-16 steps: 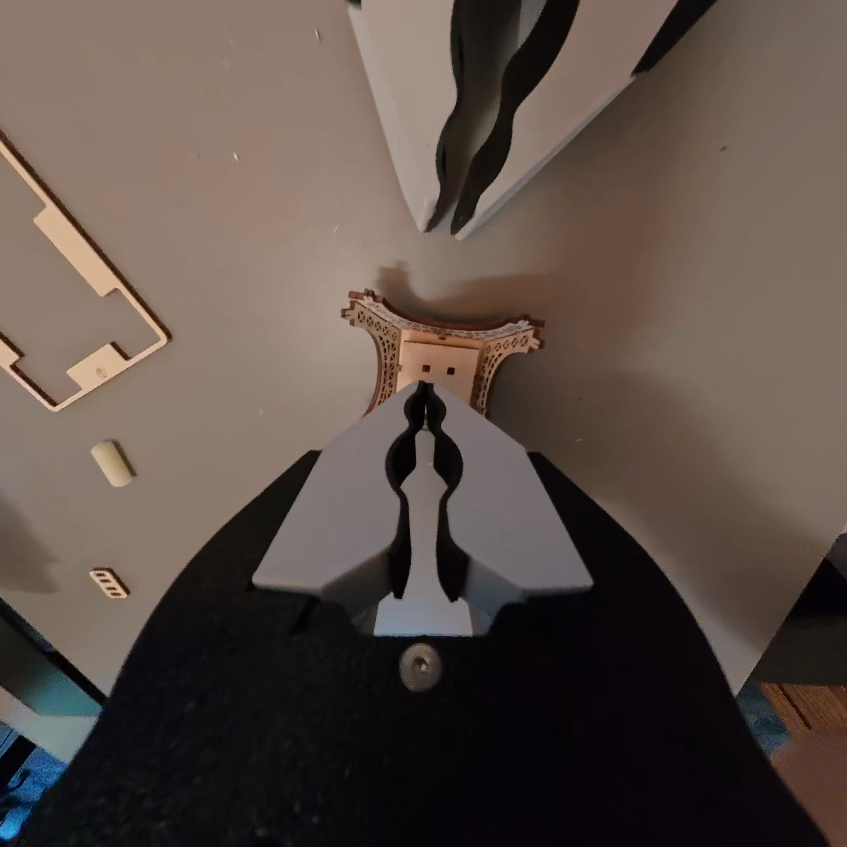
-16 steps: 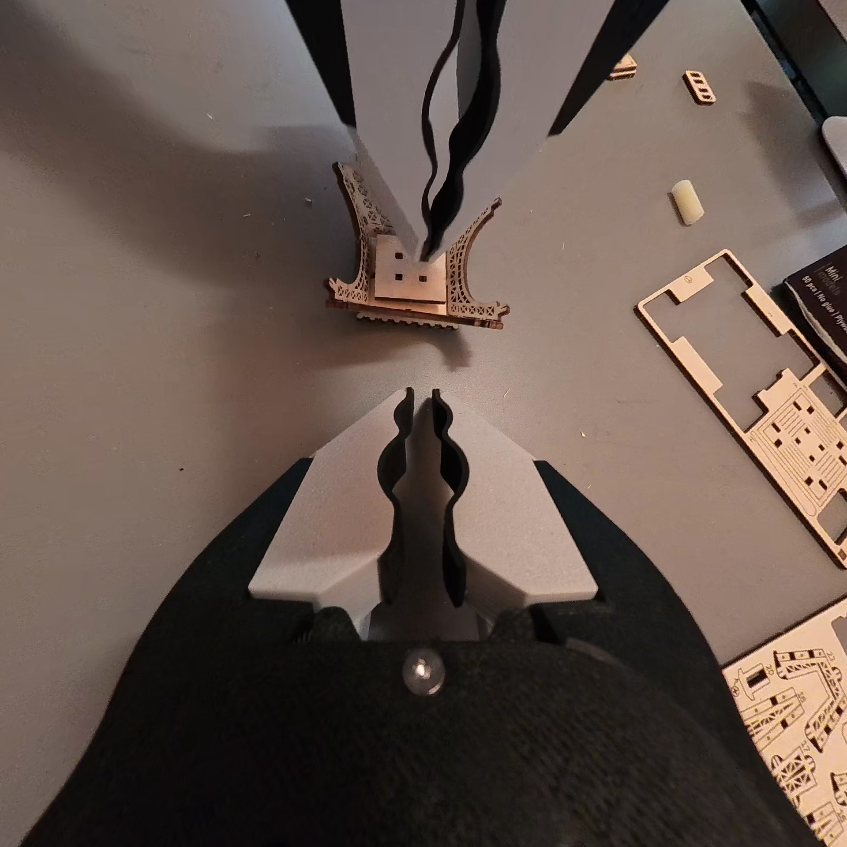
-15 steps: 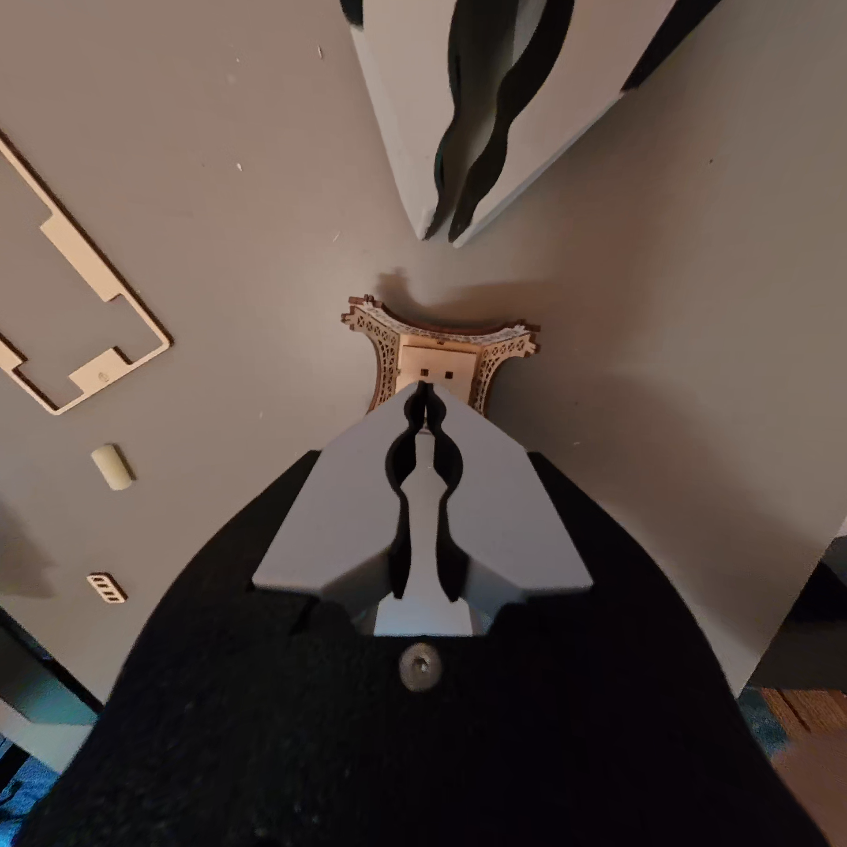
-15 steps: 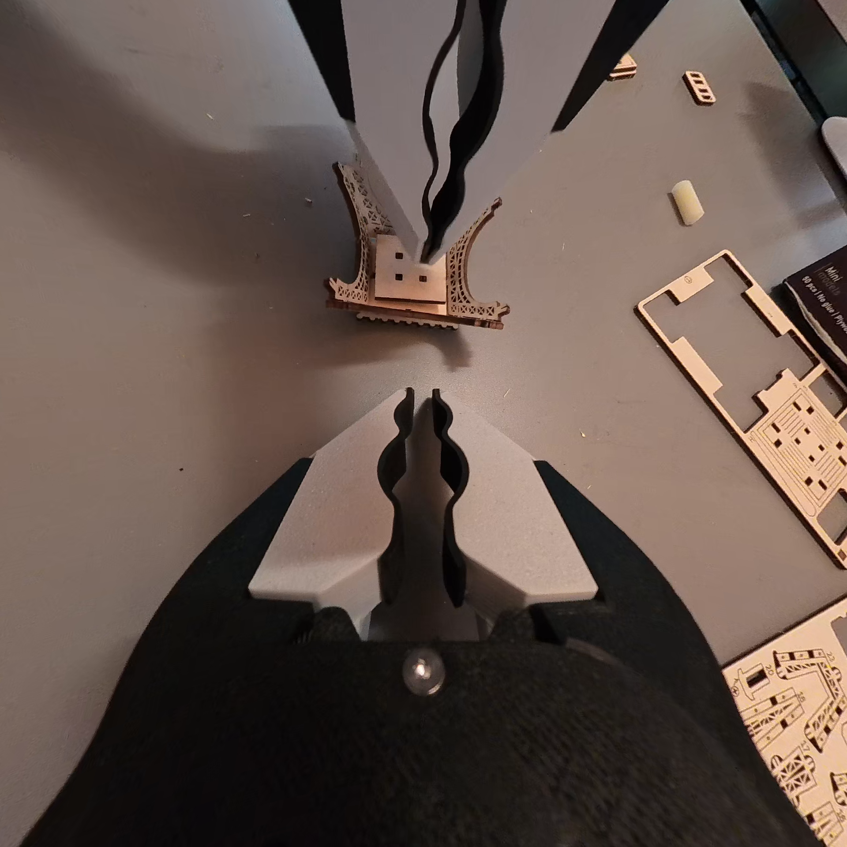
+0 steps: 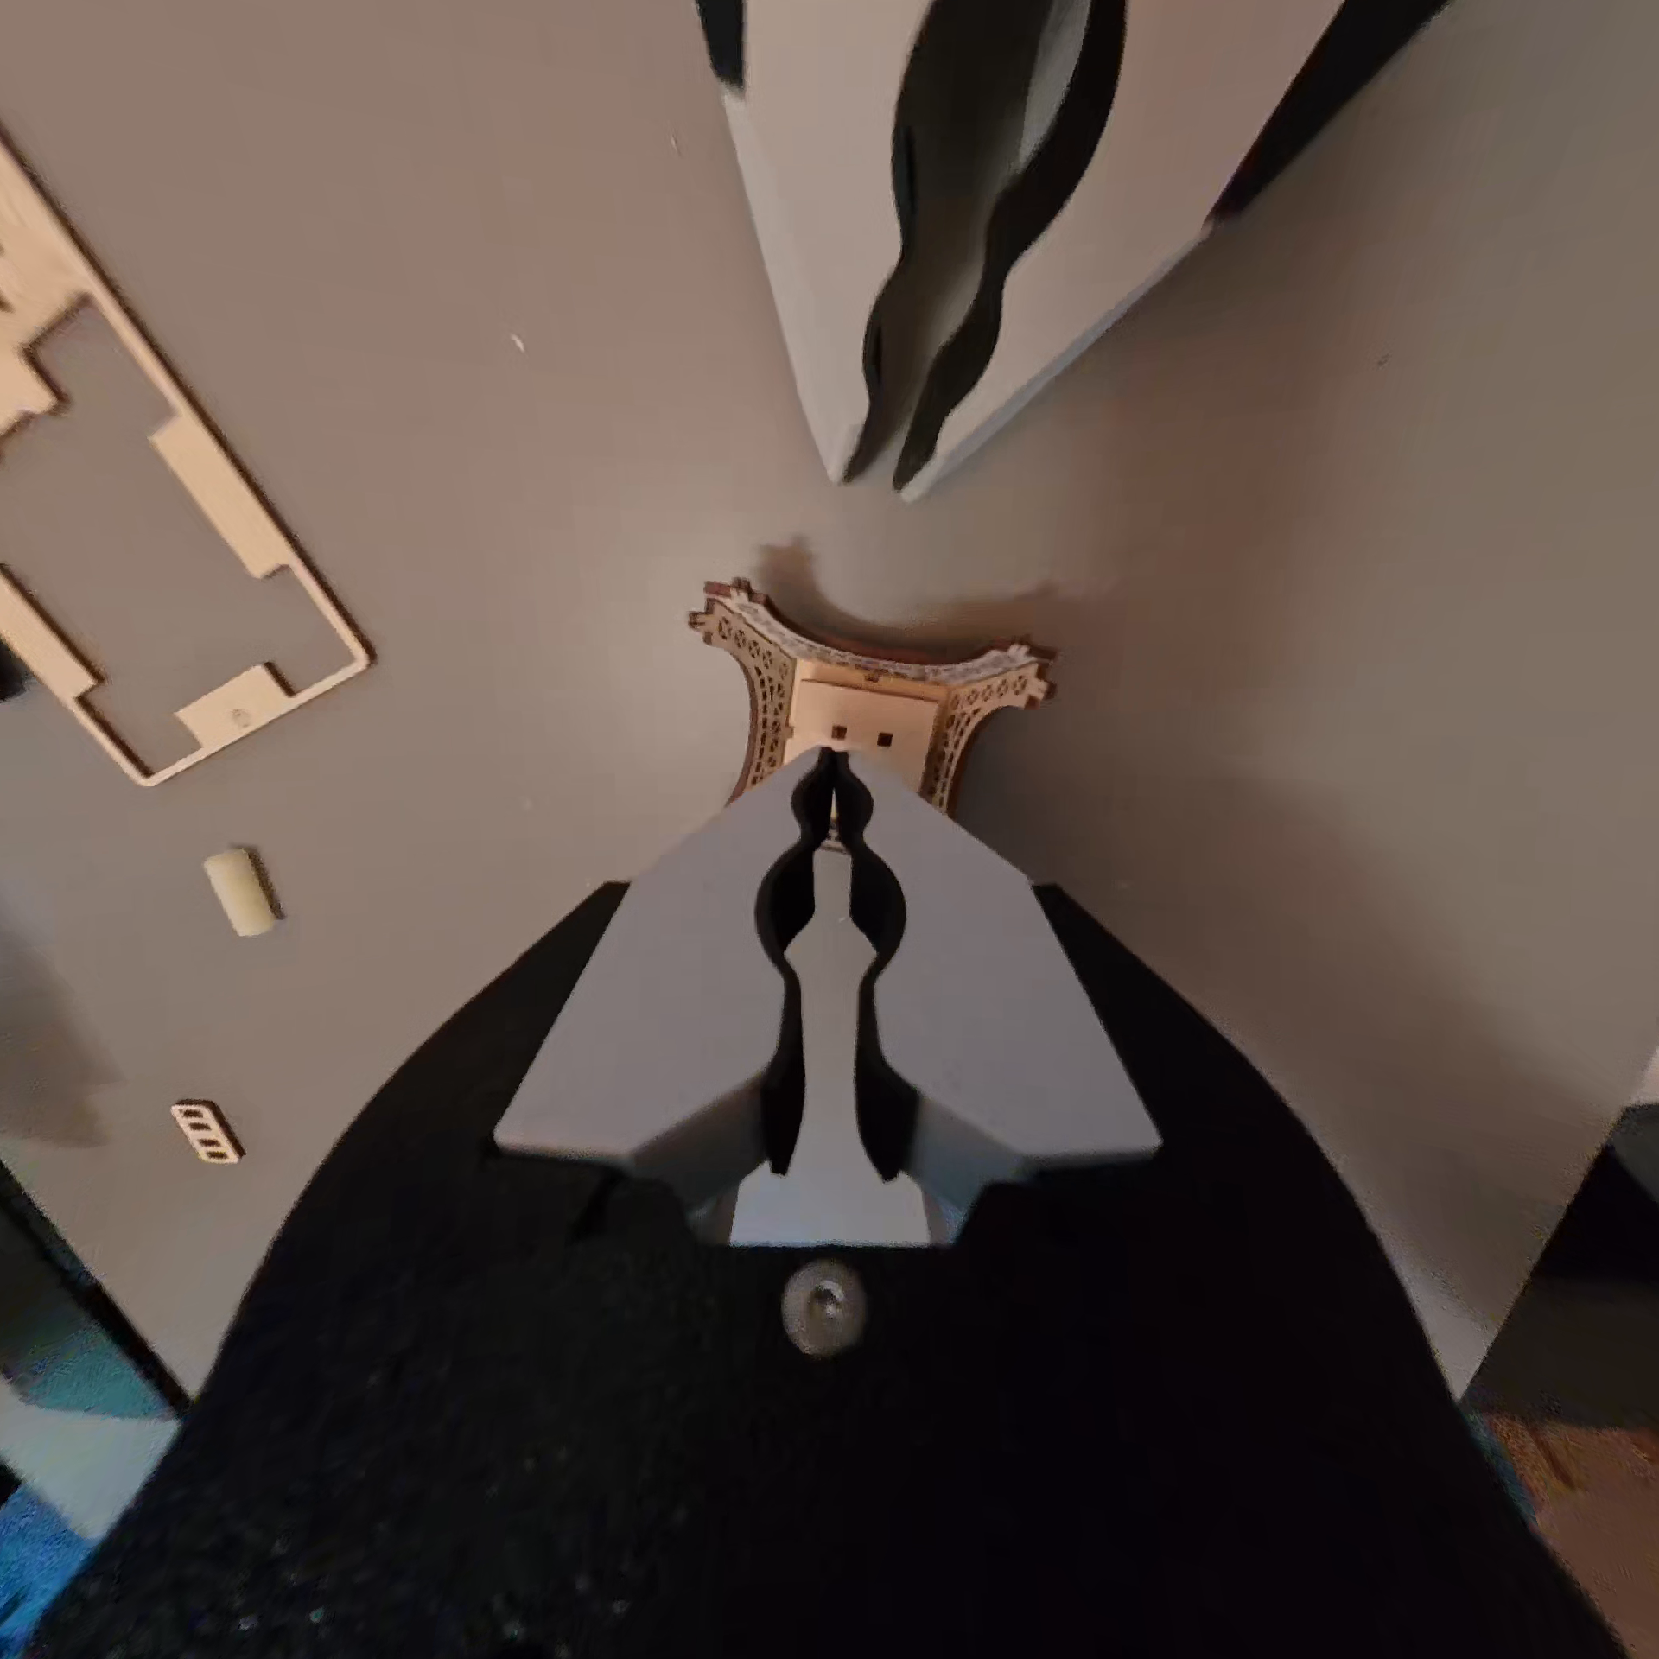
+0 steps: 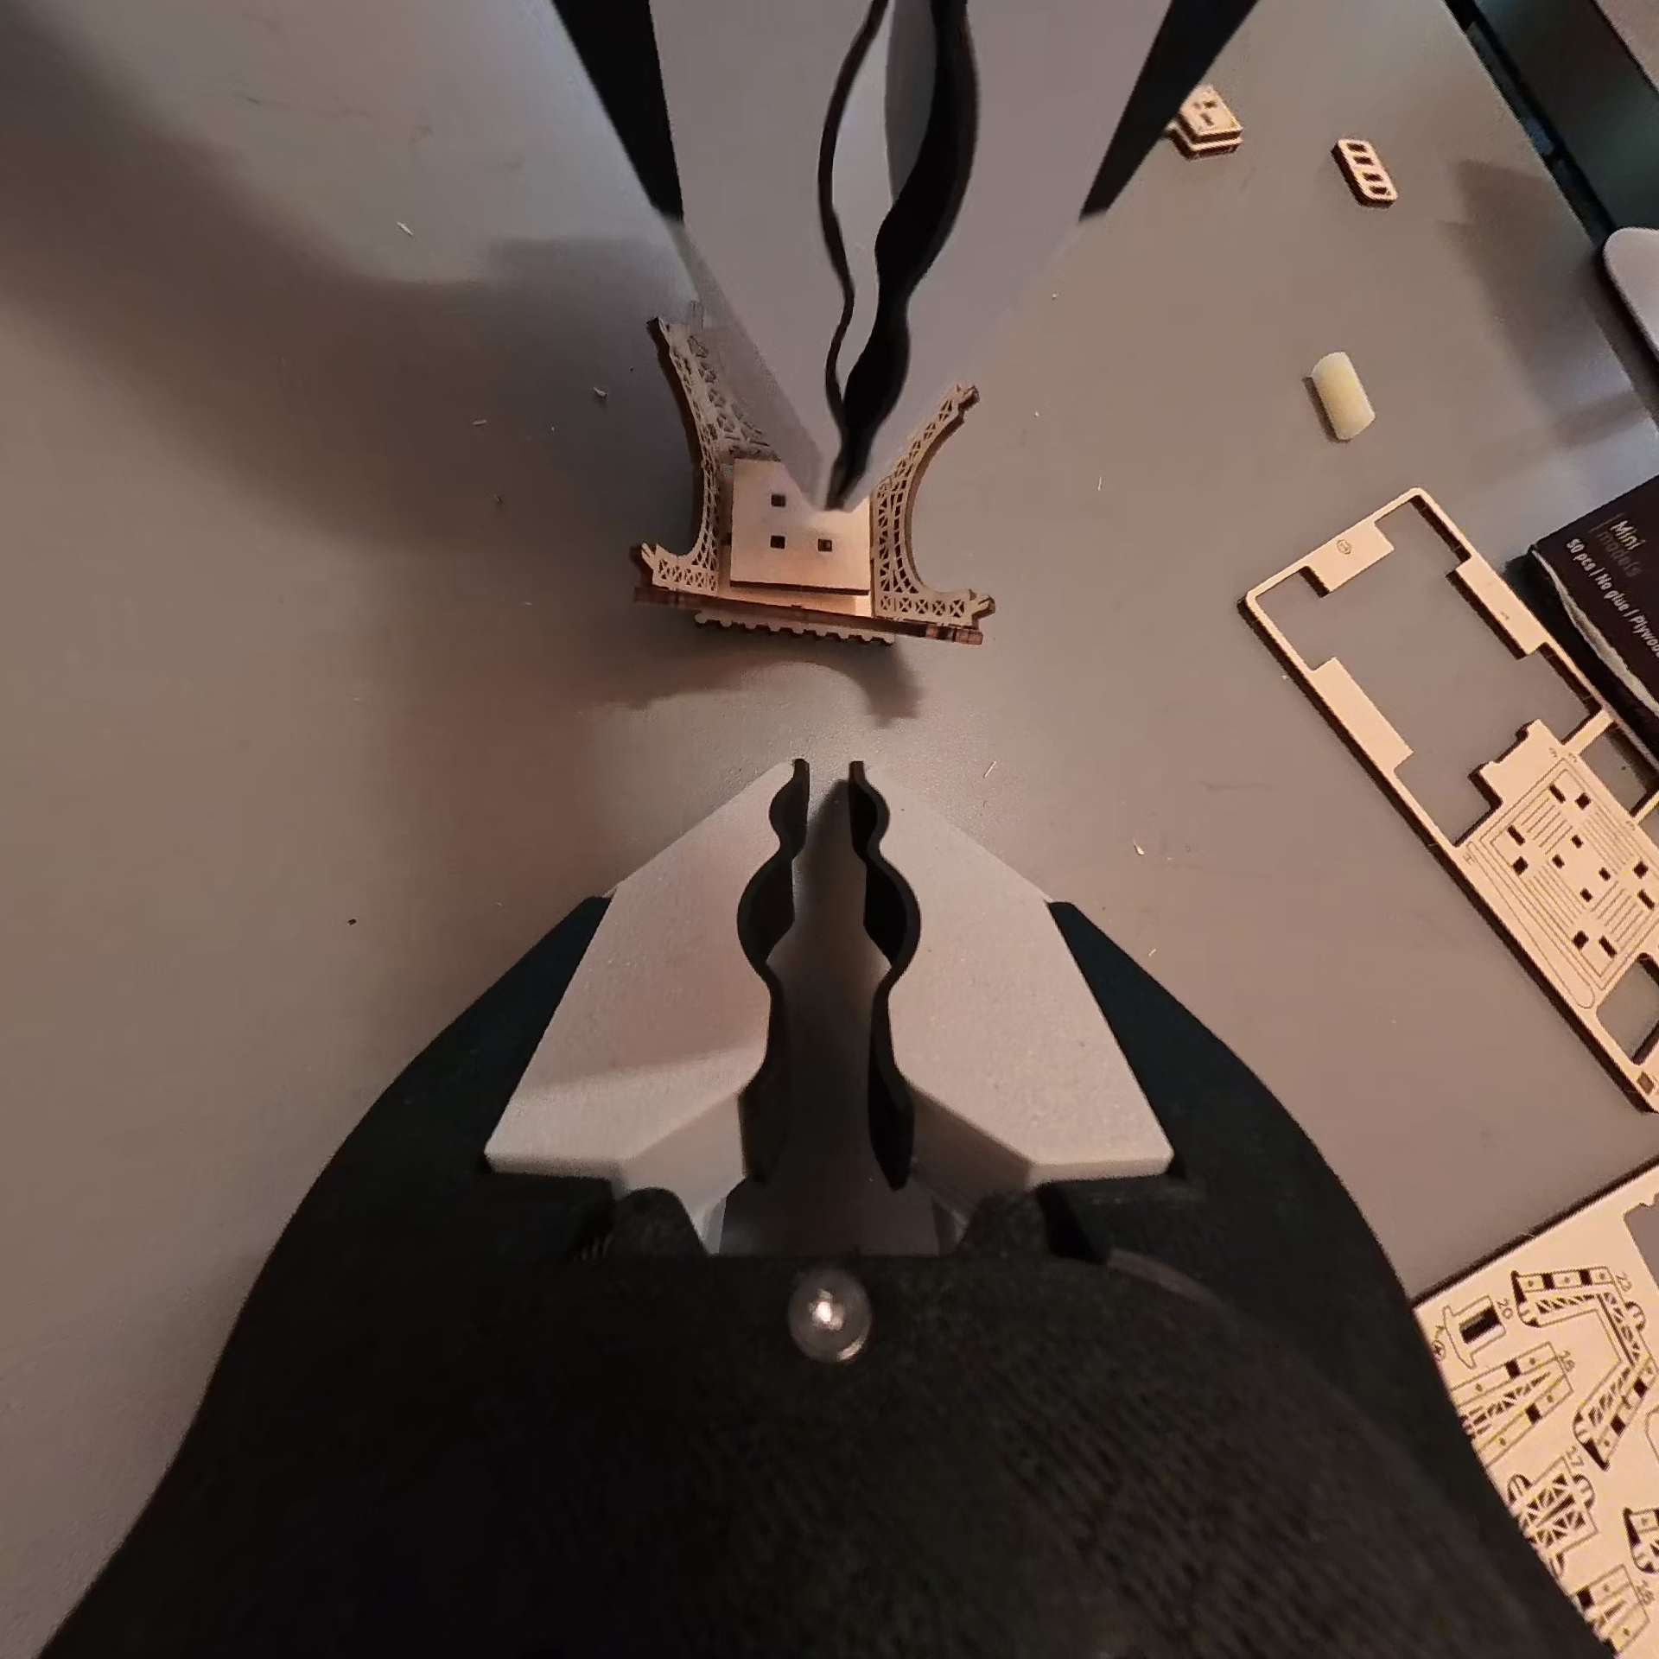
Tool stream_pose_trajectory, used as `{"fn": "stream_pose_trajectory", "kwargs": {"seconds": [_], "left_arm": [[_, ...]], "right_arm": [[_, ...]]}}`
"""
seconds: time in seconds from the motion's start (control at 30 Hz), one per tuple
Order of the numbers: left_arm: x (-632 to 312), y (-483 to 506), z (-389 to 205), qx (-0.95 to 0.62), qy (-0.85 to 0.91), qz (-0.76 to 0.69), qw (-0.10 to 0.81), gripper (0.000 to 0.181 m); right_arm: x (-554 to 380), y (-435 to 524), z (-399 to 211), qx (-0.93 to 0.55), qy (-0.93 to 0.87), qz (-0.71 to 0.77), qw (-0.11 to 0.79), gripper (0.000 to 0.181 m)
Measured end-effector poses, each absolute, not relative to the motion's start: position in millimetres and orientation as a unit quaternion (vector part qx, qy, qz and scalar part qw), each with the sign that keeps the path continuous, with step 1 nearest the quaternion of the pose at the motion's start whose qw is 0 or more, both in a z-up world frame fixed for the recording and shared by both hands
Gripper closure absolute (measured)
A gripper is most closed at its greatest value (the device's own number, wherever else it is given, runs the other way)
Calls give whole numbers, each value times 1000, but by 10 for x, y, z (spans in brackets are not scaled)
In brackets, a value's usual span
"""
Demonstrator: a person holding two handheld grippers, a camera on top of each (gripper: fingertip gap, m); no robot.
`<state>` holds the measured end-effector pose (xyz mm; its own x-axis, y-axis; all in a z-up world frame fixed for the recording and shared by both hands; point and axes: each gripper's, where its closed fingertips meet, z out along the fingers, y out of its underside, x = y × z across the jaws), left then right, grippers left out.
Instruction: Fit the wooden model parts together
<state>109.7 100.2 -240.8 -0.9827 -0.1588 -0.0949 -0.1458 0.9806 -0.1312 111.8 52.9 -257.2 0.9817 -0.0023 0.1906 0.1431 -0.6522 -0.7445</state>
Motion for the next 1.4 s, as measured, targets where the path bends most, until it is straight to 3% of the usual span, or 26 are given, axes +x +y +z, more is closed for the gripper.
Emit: {"fn": "stream_pose_trajectory", "kwargs": {"seconds": [0.03,0.27,0.4,0.5,0.6,0.77,0.97,1.17,1.4], "left_arm": [[1106,976,-2334,-85,991,-83,60,181],[1353,1142,-1913,-190,944,-214,165,181],[1457,1366,-1885,-267,901,-284,190,167],[1424,1437,-1942,-309,875,-328,175,152],[1389,1528,-1990,-341,857,-346,171,149],[1303,1617,-2083,-359,847,-355,166,148],[1224,1593,-2191,-366,842,-373,136,146],[1144,1500,-2147,-392,805,-441,57,139],[1042,1407,-2082,-396,760,-515,-4,127]], "right_arm": [[1123,528,-2569,-904,-38,-89,416,174],[1238,507,-2451,-889,-3,-112,445,157],[1349,520,-2357,-875,73,-90,470,150],[1402,652,-2188,-828,188,9,528,152],[1390,762,-2226,-808,253,114,519,148],[1400,823,-2442,-836,283,101,459,143],[1326,899,-2470,-837,276,112,458,170],[1307,950,-2174,-811,227,85,532,173],[1246,944,-1726,-785,52,-135,603,175]]}}
